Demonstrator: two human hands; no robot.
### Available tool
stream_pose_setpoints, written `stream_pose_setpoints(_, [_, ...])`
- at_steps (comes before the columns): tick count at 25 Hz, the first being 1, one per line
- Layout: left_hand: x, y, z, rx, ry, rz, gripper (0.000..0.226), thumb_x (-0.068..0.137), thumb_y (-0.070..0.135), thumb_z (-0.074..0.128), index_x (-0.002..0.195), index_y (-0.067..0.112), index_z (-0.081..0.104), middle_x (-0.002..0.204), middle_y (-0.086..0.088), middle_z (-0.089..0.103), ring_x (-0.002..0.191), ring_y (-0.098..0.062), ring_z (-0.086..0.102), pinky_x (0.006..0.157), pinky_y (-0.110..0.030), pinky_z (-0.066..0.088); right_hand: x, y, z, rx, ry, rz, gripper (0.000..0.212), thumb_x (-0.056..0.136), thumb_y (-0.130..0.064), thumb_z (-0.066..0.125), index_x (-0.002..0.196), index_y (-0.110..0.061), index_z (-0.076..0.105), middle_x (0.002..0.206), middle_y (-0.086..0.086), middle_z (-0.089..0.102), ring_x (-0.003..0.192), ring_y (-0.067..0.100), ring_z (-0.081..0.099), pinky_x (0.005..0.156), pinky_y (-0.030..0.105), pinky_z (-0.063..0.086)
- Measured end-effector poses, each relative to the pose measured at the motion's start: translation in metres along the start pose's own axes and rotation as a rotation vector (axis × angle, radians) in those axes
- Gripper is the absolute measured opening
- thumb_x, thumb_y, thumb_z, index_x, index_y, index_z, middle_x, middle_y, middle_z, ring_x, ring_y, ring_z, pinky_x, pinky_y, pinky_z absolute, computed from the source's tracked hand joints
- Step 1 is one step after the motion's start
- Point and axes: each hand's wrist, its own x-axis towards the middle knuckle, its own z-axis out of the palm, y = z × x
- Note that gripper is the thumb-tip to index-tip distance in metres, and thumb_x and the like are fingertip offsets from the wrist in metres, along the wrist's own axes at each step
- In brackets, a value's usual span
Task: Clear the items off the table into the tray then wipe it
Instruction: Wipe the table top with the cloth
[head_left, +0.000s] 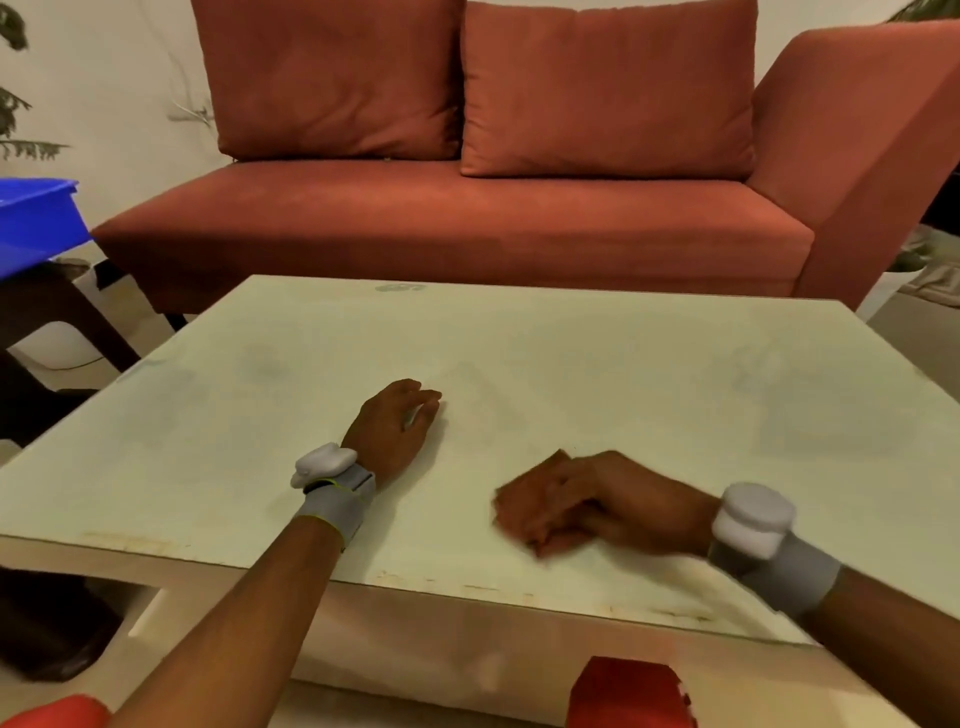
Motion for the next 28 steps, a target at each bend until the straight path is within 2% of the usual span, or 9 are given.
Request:
stream_pose_setpoints(3, [0.002, 0.005, -0.002, 0.073, -0.031, -0.04, 0.038, 0.099, 0.04, 0.038, 0.117, 0.019, 0.065, 0.132, 0.002, 0.053, 0.122, -0.02, 0.049, 0.096, -0.023, 0.031, 0.034, 0.04, -0.019, -0.146, 0.272, 0.076, 0.026, 0.081, -0.017, 0.071, 0.107, -0.017, 0.072, 0.109, -0.003, 0.071, 0.108, 0.01, 0.064, 0.098, 0.029, 0.049])
stream_pose_setpoints(5, [0.001, 0.008, -0.001, 0.109, -0.035, -0.032, 0.041, 0.1, 0.041, 0.034, 0.113, 0.017, 0.064, 0.127, 0.003, 0.054, 0.117, -0.021, 0.052, 0.091, -0.023, 0.032, 0.068, 0.044, -0.006, -0.082, 0.358, 0.132, 0.024, 0.081, -0.014, 0.071, 0.104, -0.01, 0.073, 0.104, 0.007, 0.072, 0.104, 0.021, 0.066, 0.099, 0.03, 0.048])
stream_pose_setpoints(8, [0.0, 0.01, 0.0, 0.147, -0.065, -0.034, 0.047, 0.098, 0.048, 0.028, 0.115, 0.018, 0.061, 0.126, 0.003, 0.052, 0.112, -0.022, 0.054, 0.092, -0.027, 0.037, 0.075, 0.026, 0.017, 0.062, 0.235, 0.071, 0.023, 0.082, -0.006, 0.069, 0.105, -0.007, 0.072, 0.114, 0.004, 0.069, 0.109, 0.007, 0.06, 0.101, 0.013, 0.042])
stream_pose_setpoints(11, [-0.002, 0.012, 0.001, 0.218, -0.089, 0.009, 0.063, 0.089, 0.059, 0.016, 0.122, 0.022, 0.056, 0.132, 0.002, 0.047, 0.114, -0.021, 0.054, 0.093, -0.028, 0.04, 0.037, 0.025, -0.001, 0.017, -0.014, -0.04, 0.024, 0.083, 0.0, 0.065, 0.103, -0.012, 0.073, 0.114, -0.019, 0.058, 0.107, -0.022, 0.049, 0.091, -0.001, 0.037])
stream_pose_setpoints(12, [-0.002, 0.012, 0.002, 0.221, -0.088, -0.003, 0.061, 0.09, 0.057, 0.017, 0.122, 0.022, 0.055, 0.132, 0.002, 0.046, 0.113, -0.021, 0.054, 0.092, -0.028, 0.04, 0.032, 0.03, -0.013, -0.038, -0.047, -0.068, 0.023, 0.083, -0.005, 0.066, 0.102, -0.015, 0.073, 0.112, -0.022, 0.058, 0.105, -0.024, 0.049, 0.089, 0.0, 0.038])
stream_pose_setpoints(16, [-0.001, 0.012, 0.002, 0.241, -0.066, 0.027, 0.056, 0.092, 0.057, 0.014, 0.115, 0.025, 0.054, 0.125, 0.004, 0.046, 0.103, -0.022, 0.056, 0.085, -0.032, 0.044, 0.085, 0.069, -0.028, -0.236, 0.228, 0.088, 0.021, 0.084, -0.028, 0.068, 0.102, -0.017, 0.073, 0.104, 0.0, 0.073, 0.1, 0.019, 0.068, 0.09, 0.017, 0.044])
stream_pose_setpoints(19, [-0.003, 0.008, 0.001, 0.219, -0.065, 0.023, 0.047, 0.097, 0.049, 0.02, 0.118, 0.024, 0.054, 0.13, 0.004, 0.045, 0.11, -0.021, 0.055, 0.09, -0.035, 0.045, 0.122, 0.044, 0.007, -0.081, 0.249, 0.187, 0.022, 0.084, -0.025, 0.068, 0.101, -0.012, 0.073, 0.106, 0.008, 0.072, 0.102, 0.024, 0.065, 0.095, 0.034, 0.048])
stream_pose_setpoints(23, [-0.003, 0.007, 0.002, 0.211, -0.078, 0.03, 0.046, 0.1, 0.045, 0.024, 0.13, 0.018, 0.047, 0.138, 0.001, 0.042, 0.12, -0.023, 0.05, 0.097, -0.032, 0.04, 0.058, 0.025, 0.006, -0.09, 0.069, 0.007, 0.019, 0.083, -0.014, 0.069, 0.102, -0.013, 0.073, 0.117, 0.001, 0.068, 0.114, 0.002, 0.056, 0.098, 0.007, 0.039])
stream_pose_setpoints(28, [-0.004, 0.009, 0.004, 0.225, -0.058, 0.084, 0.053, 0.099, 0.043, 0.027, 0.141, 0.011, 0.03, 0.142, -0.008, 0.042, 0.123, -0.027, 0.048, 0.1, -0.033, 0.036, 0.093, 0.079, -0.035, -0.077, 0.467, 0.41, 0.025, 0.084, -0.009, 0.067, 0.108, -0.008, 0.07, 0.114, 0.01, 0.069, 0.113, 0.024, 0.062, 0.1, 0.013, 0.039])
